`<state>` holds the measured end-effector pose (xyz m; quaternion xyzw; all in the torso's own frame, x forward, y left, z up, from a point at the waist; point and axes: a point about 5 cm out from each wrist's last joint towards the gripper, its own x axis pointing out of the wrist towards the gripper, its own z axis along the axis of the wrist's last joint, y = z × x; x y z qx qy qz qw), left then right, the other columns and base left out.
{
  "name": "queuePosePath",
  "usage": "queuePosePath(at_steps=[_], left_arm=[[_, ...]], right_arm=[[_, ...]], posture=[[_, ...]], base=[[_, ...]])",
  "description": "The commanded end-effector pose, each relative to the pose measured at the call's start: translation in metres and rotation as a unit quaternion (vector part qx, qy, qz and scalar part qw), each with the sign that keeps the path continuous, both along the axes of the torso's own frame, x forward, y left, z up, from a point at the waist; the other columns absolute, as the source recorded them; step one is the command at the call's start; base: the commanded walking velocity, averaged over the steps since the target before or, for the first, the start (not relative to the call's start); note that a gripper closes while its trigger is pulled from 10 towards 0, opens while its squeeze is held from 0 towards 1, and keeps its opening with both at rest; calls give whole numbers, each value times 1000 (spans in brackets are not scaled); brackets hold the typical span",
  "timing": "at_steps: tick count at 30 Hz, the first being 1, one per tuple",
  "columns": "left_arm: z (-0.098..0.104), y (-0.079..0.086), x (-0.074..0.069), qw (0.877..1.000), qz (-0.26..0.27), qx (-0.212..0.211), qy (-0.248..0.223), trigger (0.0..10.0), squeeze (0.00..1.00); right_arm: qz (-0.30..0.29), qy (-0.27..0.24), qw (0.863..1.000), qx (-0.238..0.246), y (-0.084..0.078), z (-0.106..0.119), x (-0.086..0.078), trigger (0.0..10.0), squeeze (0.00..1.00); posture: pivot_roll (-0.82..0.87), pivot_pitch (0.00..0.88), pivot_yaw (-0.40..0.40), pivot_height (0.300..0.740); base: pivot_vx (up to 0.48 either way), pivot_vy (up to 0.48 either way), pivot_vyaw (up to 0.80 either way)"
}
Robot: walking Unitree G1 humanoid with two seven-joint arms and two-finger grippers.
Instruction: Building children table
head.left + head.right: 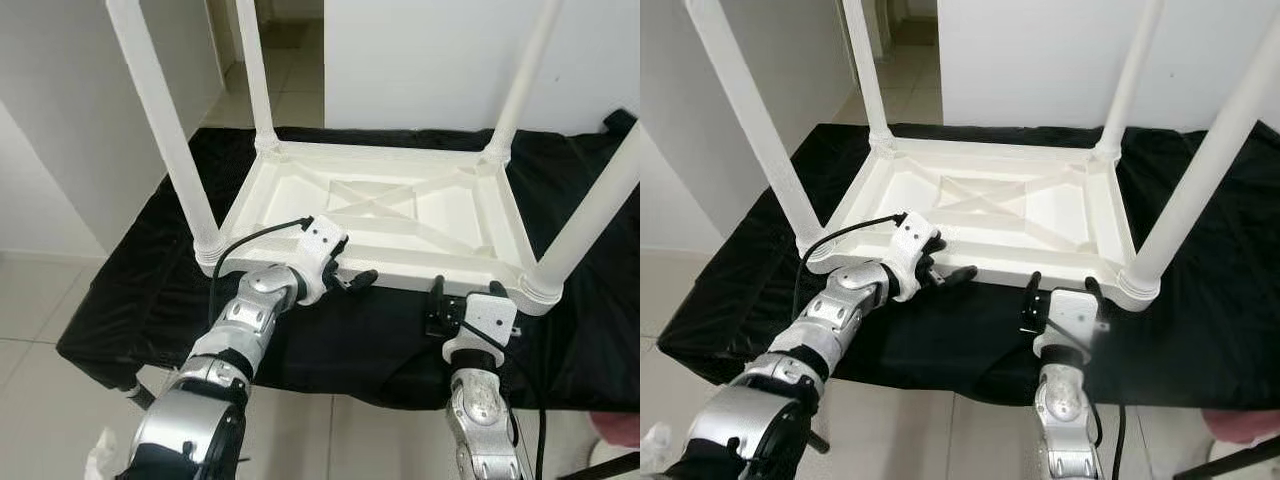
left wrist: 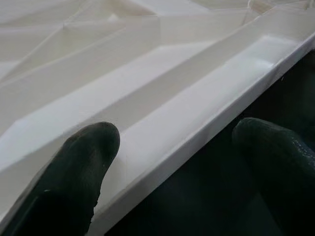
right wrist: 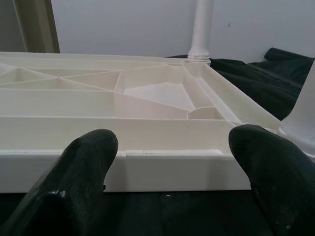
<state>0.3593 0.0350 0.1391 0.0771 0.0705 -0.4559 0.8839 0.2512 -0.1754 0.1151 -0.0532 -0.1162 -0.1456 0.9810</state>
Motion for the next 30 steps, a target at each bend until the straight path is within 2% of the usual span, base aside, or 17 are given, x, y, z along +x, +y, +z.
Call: queuePosePath(at_steps=[1,3,7,12,22,25,30], left_arm=[[-7,8,7,997,75,30,-2,10000,0],[-10,11,8,996,79,35,16,10000,0],[-11,12,10,995,84,48,17,10000,0],[-14,11,13,991,109,58,43,10000,0],[-12,18,18,986,118,107,38,10000,0],[-13,21,19,985,110,128,42,10000,0],[-14,20,17,985,66,153,47,10000,0]], right_arm=[[-1,7,1000,-2,1,-1,-3,10000,0],[0,9,1000,-7,2,-1,-5,10000,0],[-5,12,1000,-7,0,-2,-7,10000,0],[-5,17,1000,-14,-2,-2,-8,10000,0],[1,23,1000,-14,2,-2,-7,10000,0],[0,27,1000,-14,1,-3,-6,10000,0],[-4,28,1000,-13,0,-3,-2,10000,0]], posture=[[-30,61,103,740],[-33,64,116,740],[-30,77,108,740],[-28,78,110,740],[-19,88,112,740],[-15,87,113,740],[1,88,117,740]], base=[[0,0,0],[0,0,0],[0,0,0],[0,0,0],[0,0,0],[0,0,0],[0,0,0]])
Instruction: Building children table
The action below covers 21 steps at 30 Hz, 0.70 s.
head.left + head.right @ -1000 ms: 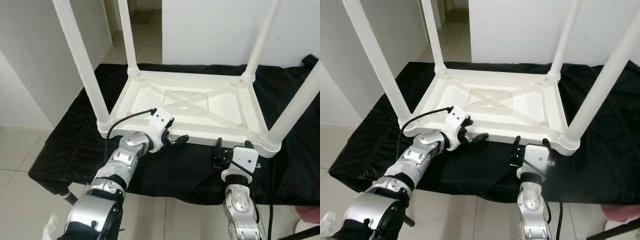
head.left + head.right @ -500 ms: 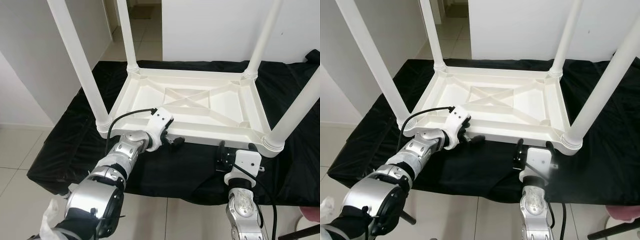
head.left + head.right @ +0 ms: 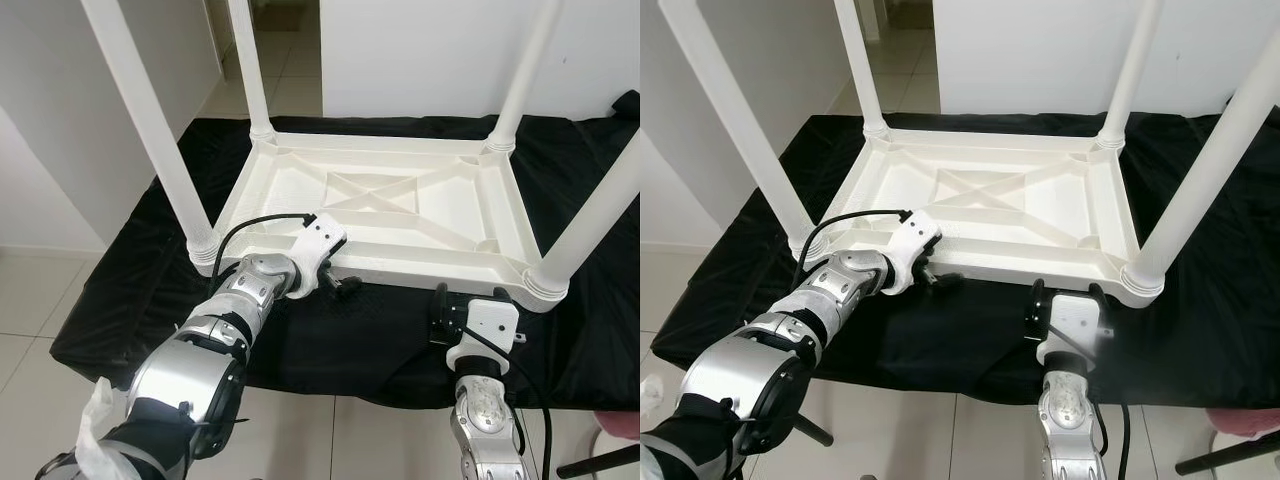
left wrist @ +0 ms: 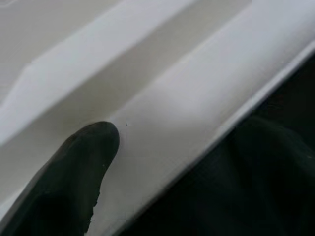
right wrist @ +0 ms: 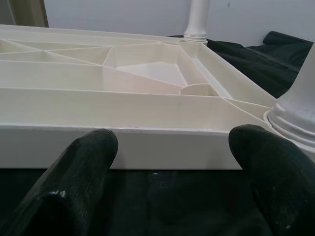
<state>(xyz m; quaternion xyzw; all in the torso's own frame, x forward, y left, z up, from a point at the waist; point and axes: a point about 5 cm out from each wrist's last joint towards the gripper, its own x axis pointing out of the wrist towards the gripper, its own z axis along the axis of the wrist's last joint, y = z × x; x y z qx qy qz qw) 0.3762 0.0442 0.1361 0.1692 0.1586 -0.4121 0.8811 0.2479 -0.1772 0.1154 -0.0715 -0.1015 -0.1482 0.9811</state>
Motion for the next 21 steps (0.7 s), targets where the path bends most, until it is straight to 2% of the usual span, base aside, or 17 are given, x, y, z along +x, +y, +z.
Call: queuePosePath(at_steps=[1,5,10,11,12,13,14,15,16,17,21], left_arm=[[-11,10,0,999,29,30,12,10000,0],[-8,15,2,998,24,47,15,10000,0],[-4,17,4,999,27,32,21,10000,0],[-3,18,5,999,32,20,25,7725,0],[-3,18,5,999,32,20,25,7725,0],[-2,19,5,999,37,14,27,2235,0],[-2,19,5,999,37,14,27,2235,0],[-3,20,5,999,39,12,27,1490,0],[-3,21,5,999,40,12,27,1490,0],[-4,22,5,999,39,12,27,0,0],[-10,29,3,999,43,12,27,0,0]], right_arm=[[1,11,1000,3,2,-3,1,10000,0],[5,9,1000,6,7,-3,3,10000,0],[5,10,1000,7,8,-3,3,10000,0],[4,11,1000,8,7,-4,3,10000,0],[4,11,1000,8,7,-4,3,10000,0],[4,11,1000,9,7,-4,3,10000,0],[4,11,1000,9,7,-4,3,10000,0],[4,12,1000,9,7,-5,3,10000,0],[4,12,1000,9,7,-5,3,10000,0],[5,12,1000,8,7,-5,3,10000,0],[7,13,1000,7,8,-6,3,10000,0]], posture=[[1,88,117,740],[12,93,123,740],[11,94,125,740],[11,91,124,740],[11,91,124,740],[9,90,123,740],[9,90,123,740],[9,84,123,740],[9,84,123,740],[8,80,123,740],[5,74,123,740]], base=[[0,0,0],[0,0,0],[0,0,0],[0,0,0],[0,0,0],[0,0,0],[0,0,0],[0,0,0],[0,0,0],[0,0,0],[0,0,0]])
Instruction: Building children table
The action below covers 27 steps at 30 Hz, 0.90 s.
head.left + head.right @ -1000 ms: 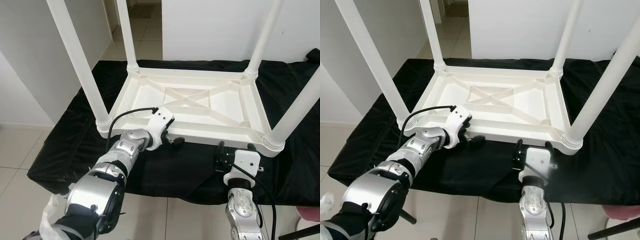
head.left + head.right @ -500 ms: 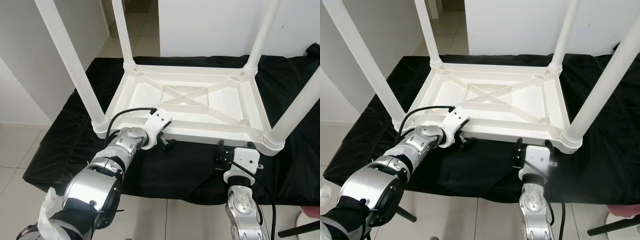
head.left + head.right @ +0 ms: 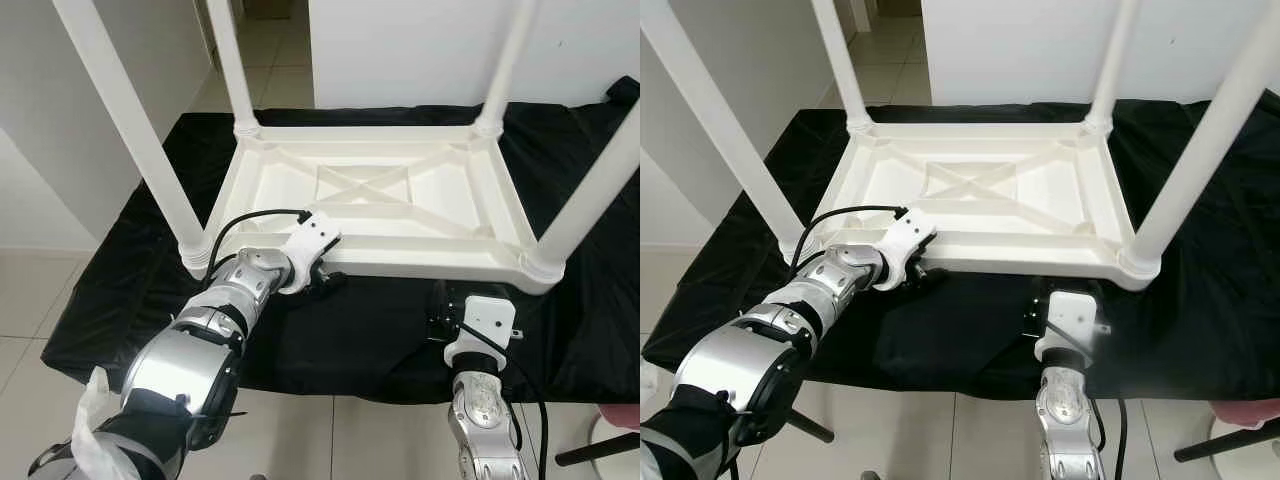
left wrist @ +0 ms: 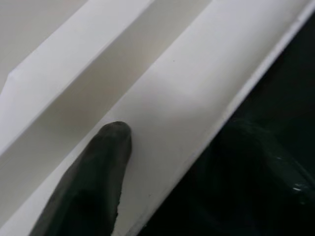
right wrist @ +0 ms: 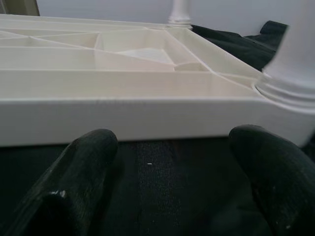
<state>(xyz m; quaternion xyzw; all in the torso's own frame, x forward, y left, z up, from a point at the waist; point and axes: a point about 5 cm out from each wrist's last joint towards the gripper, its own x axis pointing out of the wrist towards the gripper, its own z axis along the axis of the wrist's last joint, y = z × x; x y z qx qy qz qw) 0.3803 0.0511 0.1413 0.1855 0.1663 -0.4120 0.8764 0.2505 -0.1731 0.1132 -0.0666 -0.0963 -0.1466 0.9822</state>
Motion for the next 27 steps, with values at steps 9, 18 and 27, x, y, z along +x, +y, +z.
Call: queuePosePath(at_steps=[9,18,27], left_arm=[[-21,26,-6,998,50,-26,21,0,0],[-33,-9,-31,997,-34,-74,-2,10000,0],[-40,-59,-82,979,-138,-151,13,10000,1000]], right_arm=[[8,7,1000,-1,4,-3,2,10000,0],[13,8,1000,-1,6,-4,6,10000,0],[14,10,1000,-1,4,-5,6,10000,0]], posture=[[4,67,118,740],[28,78,102,740],[29,79,94,740]], base=[[0,0,0],[0,0,0],[0,0,0]])
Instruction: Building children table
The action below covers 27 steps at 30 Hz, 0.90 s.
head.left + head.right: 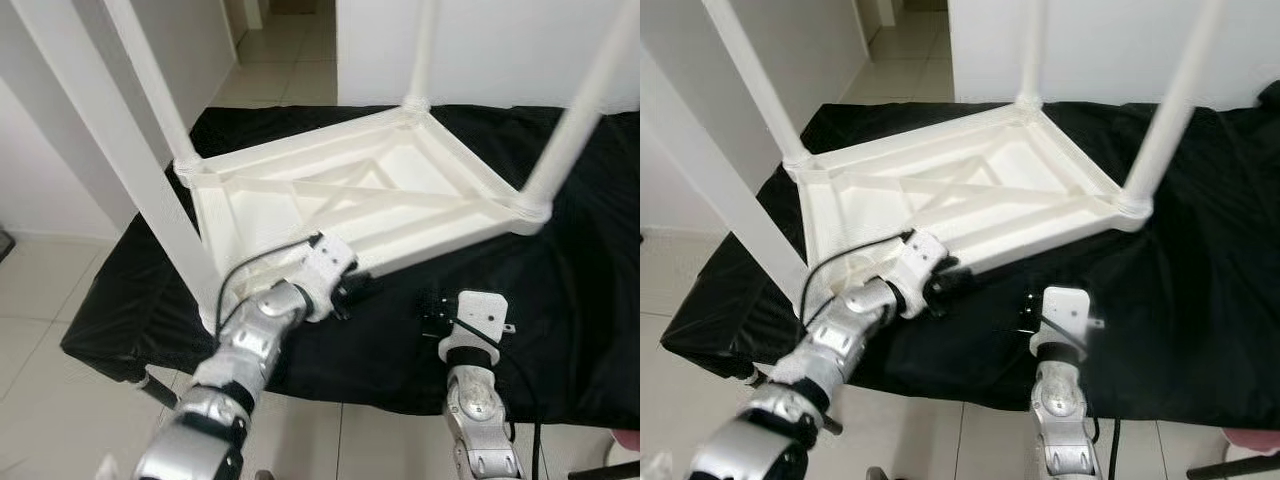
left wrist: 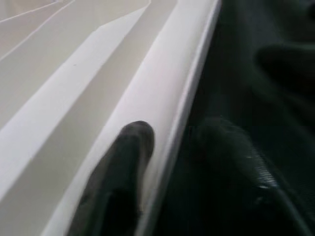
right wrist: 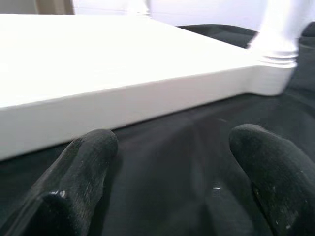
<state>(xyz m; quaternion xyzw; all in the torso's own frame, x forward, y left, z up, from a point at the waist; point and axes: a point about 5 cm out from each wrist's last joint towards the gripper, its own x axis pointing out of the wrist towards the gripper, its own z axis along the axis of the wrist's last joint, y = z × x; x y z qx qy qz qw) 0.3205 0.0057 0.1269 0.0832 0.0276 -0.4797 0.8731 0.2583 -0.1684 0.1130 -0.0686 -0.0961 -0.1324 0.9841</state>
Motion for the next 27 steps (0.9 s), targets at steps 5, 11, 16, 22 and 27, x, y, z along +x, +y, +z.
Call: queuePosePath(at_steps=[5,11,16,22,27], left_arm=[[-10,-22,-31,996,-82,-11,28,10000,0],[7,-22,-37,996,-84,-32,-2,10000,0],[22,-21,-42,995,-67,-69,-11,10000,1000],[41,-17,-46,992,-42,-102,-63,10000,1000],[57,-5,-56,988,-24,-122,-92,10000,0]], right_arm=[[4,3,1000,1,1,-2,0,10000,0],[9,-5,1000,2,3,2,8,10000,0],[25,-17,1000,-1,7,8,17,10000,0],[37,-32,999,-2,10,16,26,10000,0],[53,-45,998,-1,12,24,35,10000,0]], posture=[[35,79,93,740],[44,76,90,740],[50,76,89,740],[51,76,88,740],[65,72,76,740]], base=[[0,0,0],[0,0,0],[0,0,0],[0,0,0],[0,0,0]])
